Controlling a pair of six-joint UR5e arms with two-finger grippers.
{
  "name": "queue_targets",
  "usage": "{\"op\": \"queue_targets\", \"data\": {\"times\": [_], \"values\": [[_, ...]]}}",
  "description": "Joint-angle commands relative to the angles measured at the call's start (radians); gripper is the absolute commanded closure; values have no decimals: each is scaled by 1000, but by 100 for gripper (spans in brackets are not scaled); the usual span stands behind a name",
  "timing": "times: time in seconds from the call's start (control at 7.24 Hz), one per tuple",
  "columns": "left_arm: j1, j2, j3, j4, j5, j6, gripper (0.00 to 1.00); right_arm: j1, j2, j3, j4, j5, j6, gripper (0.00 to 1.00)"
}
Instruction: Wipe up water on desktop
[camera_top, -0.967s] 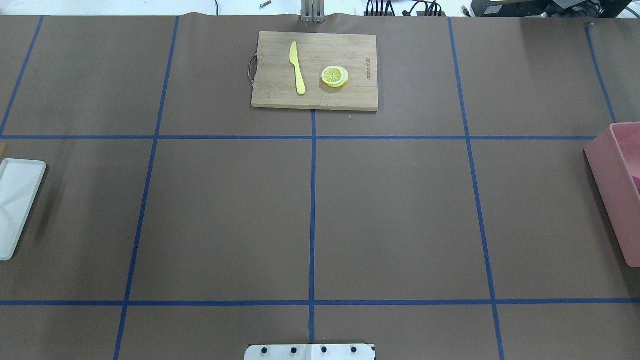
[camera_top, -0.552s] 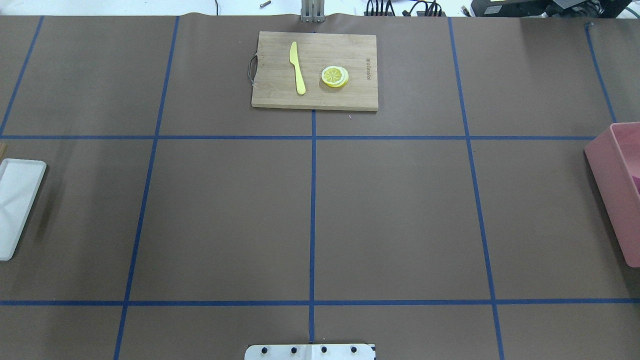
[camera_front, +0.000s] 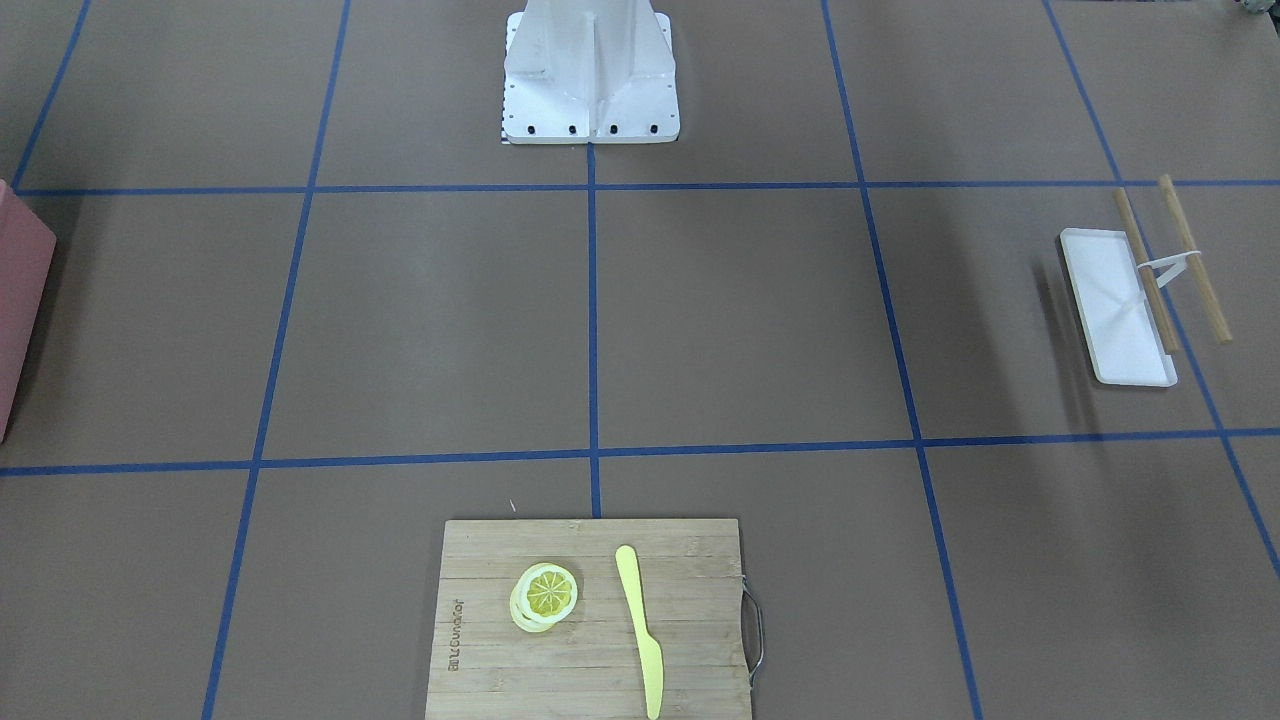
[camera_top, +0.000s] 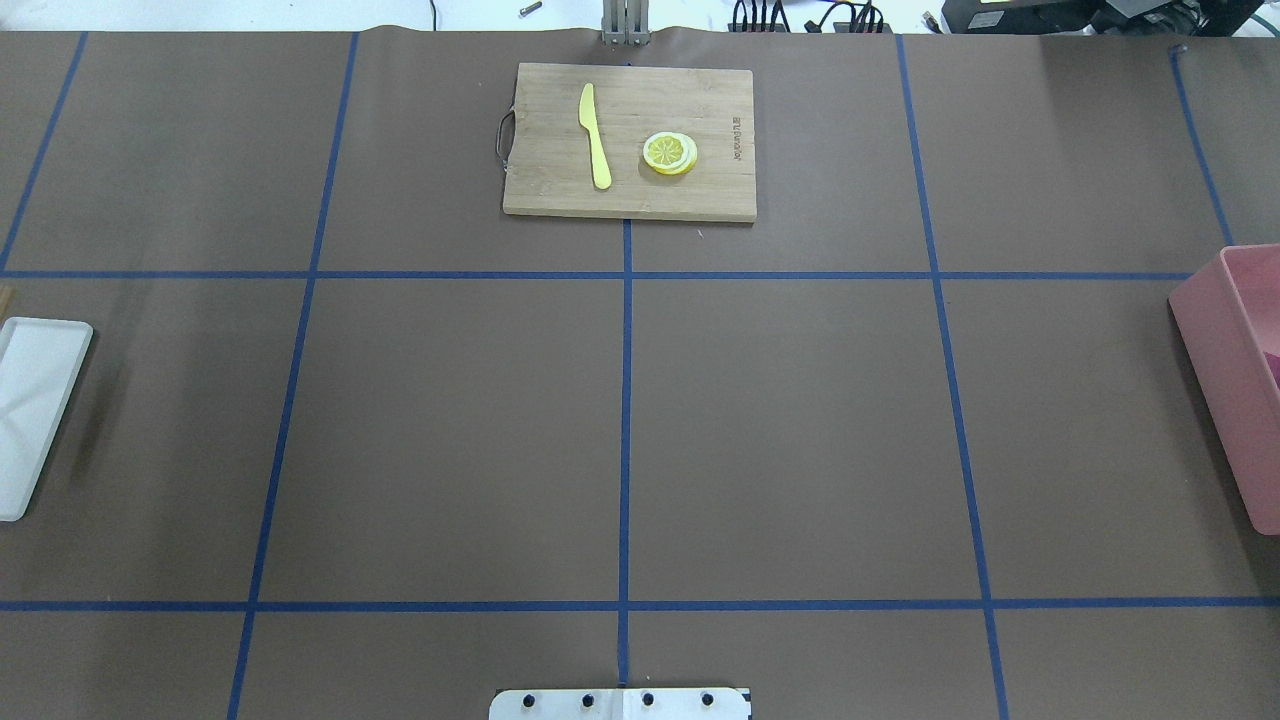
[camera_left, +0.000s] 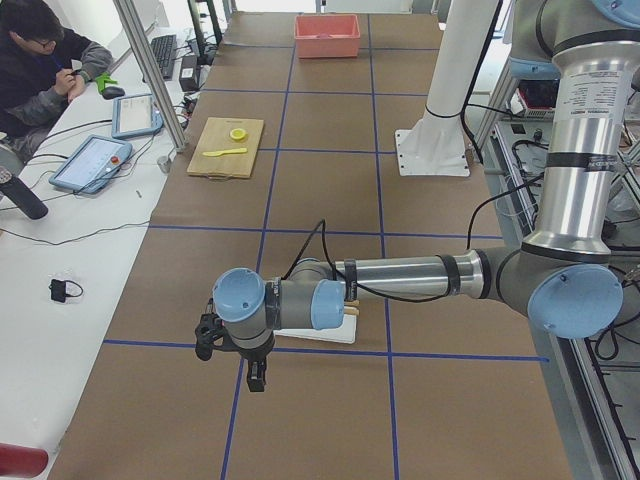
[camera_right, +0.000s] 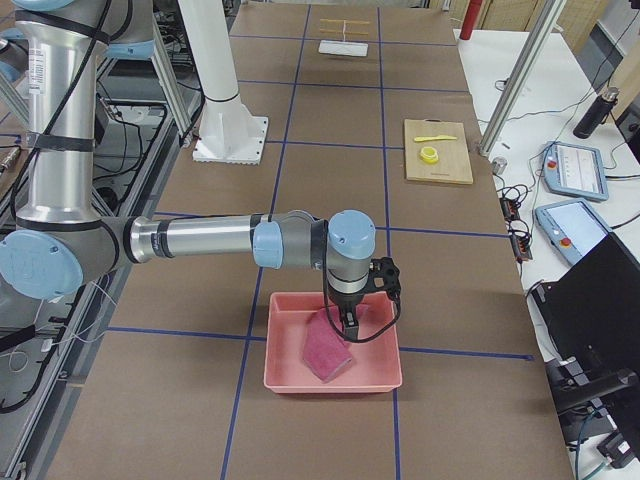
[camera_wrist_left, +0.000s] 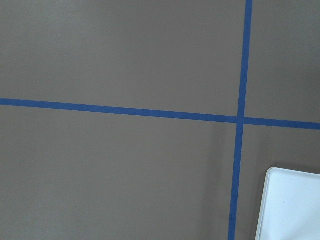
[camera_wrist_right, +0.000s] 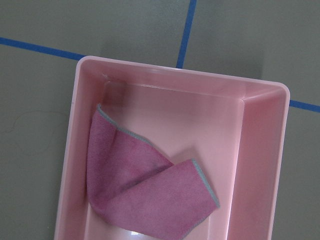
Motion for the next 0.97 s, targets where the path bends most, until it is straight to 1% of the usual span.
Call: {"op": "queue_targets", "data": {"times": [0.0,0.28,0.83], "values": [[0,0,0,4,0,0,1,-1,0,14,0,0,-1,0],[0,2,2,5,0,0,1,-1,-8,57,-2,0,-1,0],[0,2,6,4,0,0,1,-1,-6,63,0,0,-1,0]]}}
